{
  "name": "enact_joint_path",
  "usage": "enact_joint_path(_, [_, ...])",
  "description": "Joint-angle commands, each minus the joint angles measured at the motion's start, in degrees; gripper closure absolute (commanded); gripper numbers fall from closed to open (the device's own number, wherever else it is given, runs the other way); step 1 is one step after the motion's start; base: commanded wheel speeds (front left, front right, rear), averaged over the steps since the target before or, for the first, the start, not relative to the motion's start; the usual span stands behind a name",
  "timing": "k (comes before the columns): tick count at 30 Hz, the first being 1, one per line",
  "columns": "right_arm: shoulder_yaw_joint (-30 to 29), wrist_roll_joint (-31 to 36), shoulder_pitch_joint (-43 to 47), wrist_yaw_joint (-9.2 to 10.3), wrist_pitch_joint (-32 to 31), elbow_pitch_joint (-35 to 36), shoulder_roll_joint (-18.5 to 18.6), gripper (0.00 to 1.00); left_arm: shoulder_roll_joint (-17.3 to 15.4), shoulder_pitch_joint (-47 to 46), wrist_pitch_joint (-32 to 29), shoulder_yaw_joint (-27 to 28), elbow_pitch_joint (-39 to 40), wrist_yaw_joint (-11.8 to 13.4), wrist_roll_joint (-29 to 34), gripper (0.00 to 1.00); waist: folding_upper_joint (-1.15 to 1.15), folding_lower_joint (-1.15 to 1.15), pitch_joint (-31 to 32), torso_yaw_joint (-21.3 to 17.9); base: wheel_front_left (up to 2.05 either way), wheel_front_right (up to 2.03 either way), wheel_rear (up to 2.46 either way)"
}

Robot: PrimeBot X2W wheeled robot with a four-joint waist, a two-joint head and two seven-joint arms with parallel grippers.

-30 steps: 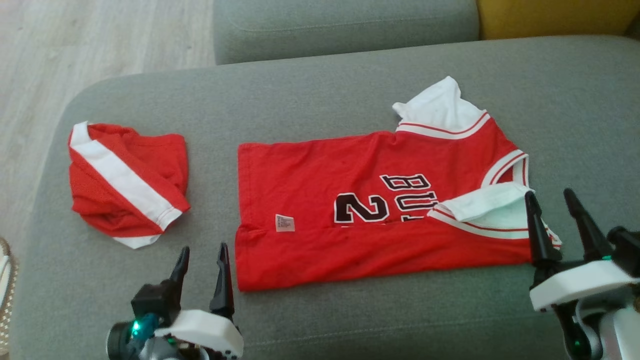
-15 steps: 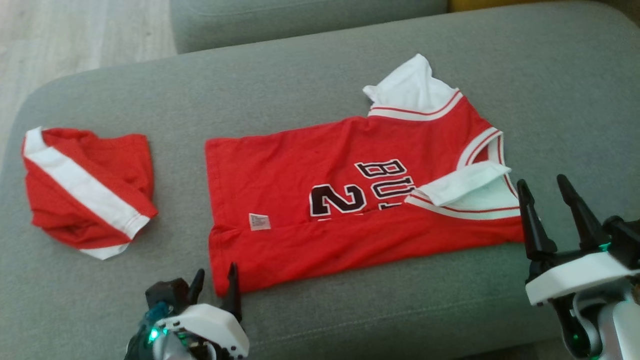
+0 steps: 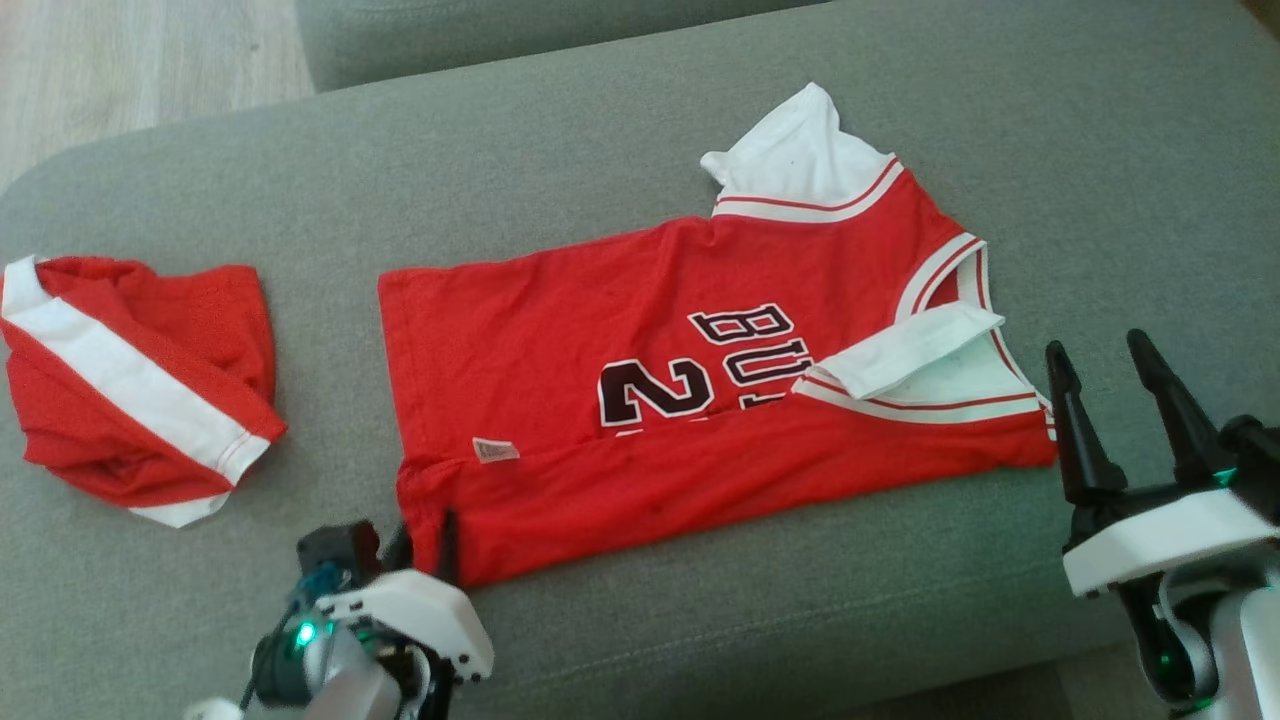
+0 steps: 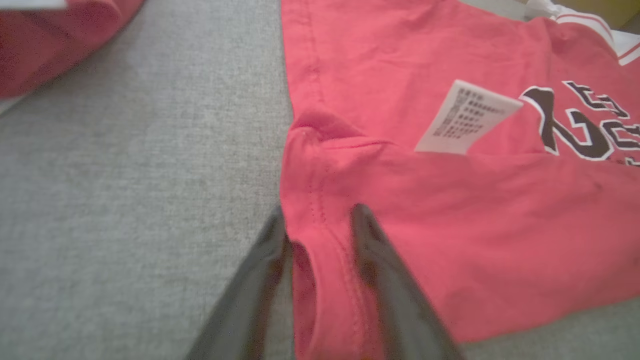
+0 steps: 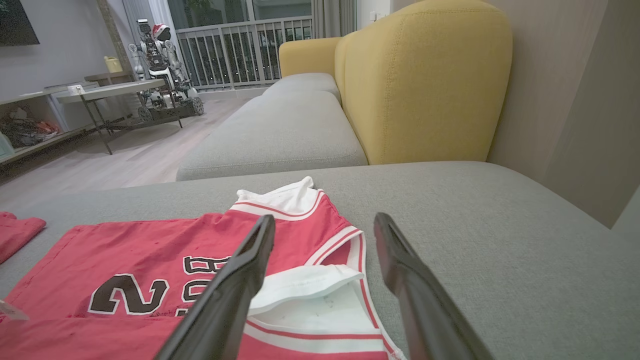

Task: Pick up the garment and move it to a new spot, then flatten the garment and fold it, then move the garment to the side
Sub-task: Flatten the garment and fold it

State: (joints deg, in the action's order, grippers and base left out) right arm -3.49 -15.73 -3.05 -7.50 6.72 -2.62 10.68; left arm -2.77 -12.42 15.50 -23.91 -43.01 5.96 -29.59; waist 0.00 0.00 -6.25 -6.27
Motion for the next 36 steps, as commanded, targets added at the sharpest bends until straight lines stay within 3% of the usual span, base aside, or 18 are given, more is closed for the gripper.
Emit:
enact_joint_path(1, [0.5,0.3,-2.5,0.01,0.2,2.0,0.9,0.00,-0.1,-1.8,-0.5,-0.1,-1.4,-0.7,-0.5,1.00,0.00,0.00,-0.2,0.2,0.00,0.00,0.00])
enact_joint_path(9, [-2.8,-1.7,-3.4,0.01,-4.1,-2.6,-3.4,0.00,-0.3,-2.7,-0.5,1.4,4.4,2.1,5.0,1.00,0.00,0.00,-0.3,1.6,0.00,0.00,0.00])
enact_joint_path(17, [-11.2,-3.4,-8.0,0.01,-9.7,-16.9,-6.2,0.00,-0.6,0.1,-0.5,3.7,14.8,2.5,12.4,1.00,0.00,0.00,-1.2,4.0,0.00,0.00,0.00])
enact_joint_path(28, [-16.5,1.9,-15.6,0.01,-9.2,-30.7,-5.0,0.00,-0.4,-1.4,-0.5,3.5,14.7,1.5,14.8,1.00,0.00,0.00,-4.5,6.0,0.00,0.00,0.00])
enact_joint_path(36, [-14.5,1.7,-17.7,0.01,-9.8,-36.8,-4.4,0.00,-0.3,-2.2,-0.5,3.5,13.9,1.7,14.6,1.00,0.00,0.00,-5.2,6.5,0.00,0.00,0.00])
